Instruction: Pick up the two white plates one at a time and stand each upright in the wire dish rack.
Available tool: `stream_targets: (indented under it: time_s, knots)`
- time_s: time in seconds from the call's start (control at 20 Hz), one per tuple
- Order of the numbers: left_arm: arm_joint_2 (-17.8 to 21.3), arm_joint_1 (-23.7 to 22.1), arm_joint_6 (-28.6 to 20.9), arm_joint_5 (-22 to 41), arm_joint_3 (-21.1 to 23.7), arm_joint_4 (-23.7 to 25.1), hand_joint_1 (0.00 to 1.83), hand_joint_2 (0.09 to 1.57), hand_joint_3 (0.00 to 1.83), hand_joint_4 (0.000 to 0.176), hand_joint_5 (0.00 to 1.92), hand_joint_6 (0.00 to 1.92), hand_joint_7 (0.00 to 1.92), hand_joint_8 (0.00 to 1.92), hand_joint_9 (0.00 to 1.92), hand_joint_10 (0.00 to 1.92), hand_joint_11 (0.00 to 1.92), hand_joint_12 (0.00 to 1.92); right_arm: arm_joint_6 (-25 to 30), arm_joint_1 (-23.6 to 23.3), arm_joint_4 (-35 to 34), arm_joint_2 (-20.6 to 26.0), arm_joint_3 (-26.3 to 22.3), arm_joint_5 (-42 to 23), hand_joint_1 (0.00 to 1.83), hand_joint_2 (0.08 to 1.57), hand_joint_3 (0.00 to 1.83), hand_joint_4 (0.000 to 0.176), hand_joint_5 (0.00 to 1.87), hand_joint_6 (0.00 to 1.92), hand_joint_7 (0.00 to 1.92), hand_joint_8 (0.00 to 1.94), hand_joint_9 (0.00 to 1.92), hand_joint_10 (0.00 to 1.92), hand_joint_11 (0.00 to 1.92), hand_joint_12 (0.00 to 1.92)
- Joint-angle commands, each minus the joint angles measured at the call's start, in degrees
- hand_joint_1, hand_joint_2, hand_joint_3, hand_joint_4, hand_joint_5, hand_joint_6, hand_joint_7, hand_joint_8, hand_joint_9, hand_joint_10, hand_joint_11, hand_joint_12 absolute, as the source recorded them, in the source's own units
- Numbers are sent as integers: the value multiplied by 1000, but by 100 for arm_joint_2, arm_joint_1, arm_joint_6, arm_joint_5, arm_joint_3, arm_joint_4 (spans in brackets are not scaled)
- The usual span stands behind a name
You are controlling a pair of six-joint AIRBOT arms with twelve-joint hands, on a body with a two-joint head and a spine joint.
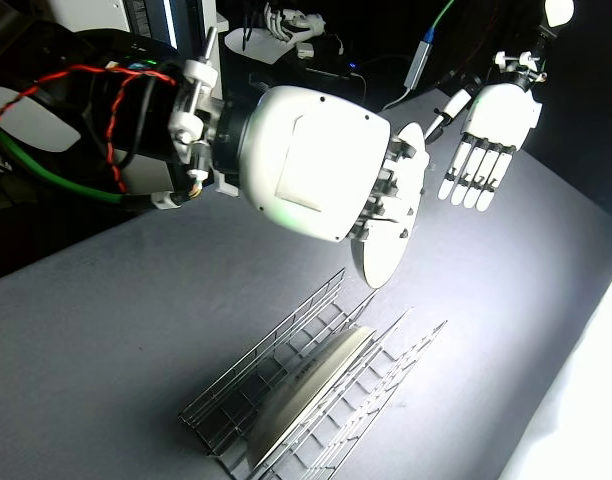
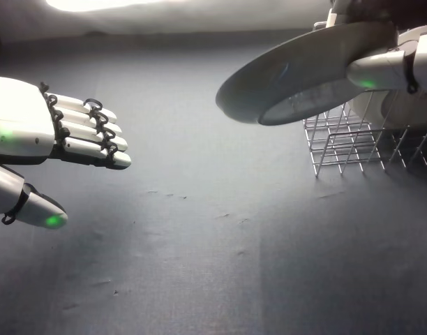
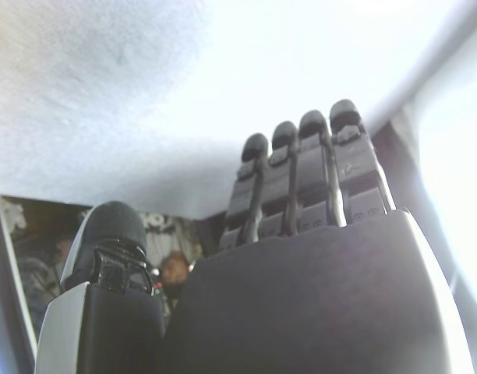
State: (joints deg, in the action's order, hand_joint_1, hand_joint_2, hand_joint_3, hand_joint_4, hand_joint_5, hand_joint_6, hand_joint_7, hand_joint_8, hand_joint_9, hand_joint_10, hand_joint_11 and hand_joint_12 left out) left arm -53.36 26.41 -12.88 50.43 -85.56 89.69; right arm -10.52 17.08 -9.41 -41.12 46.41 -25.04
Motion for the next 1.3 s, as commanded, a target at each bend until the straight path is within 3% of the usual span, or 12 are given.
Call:
stream_targets:
  time_s: [0.0,0.15,0.25,0.7,0.85,1.25]
  knots:
    - [38,-71,0,118,16,-348,0,1253,1,0,80,0,65,0,38,0,17,35,101,-71,-63,64,-40,-793,1343,1193,1,0,839,1282,759,1099,778,1404,606,1478]
    - [38,-71,0,113,21,-348,0,1246,0,0,55,0,36,0,15,0,5,32,82,-64,-63,166,-145,-776,1344,1194,1,0,829,1289,737,1112,808,1391,640,1497]
    - [38,-71,-1,108,31,-348,0,1243,0,0,48,1,38,3,25,6,0,33,77,-65,-63,226,-200,-775,1353,1170,0,0,869,1232,813,996,835,1348,677,1484]
    - [37,-72,-1,101,60,-348,0,1251,1,0,36,1,24,1,6,1,1,27,71,2,-70,523,-212,-763,1351,1178,0,0,845,1244,784,1055,840,1365,625,1459]
    - [37,-74,-1,100,62,-348,0,1256,3,0,13,2,9,2,0,0,0,0,54,166,-132,608,-200,-807,1359,1158,0,0,871,1199,838,975,879,1320,652,1456]
    - [11,-79,-1,101,65,-348,0,1260,5,0,11,1,9,1,0,0,2,0,41,475,-130,533,255,-891,1358,1160,0,0,862,1189,829,993,885,1337,688,1506]
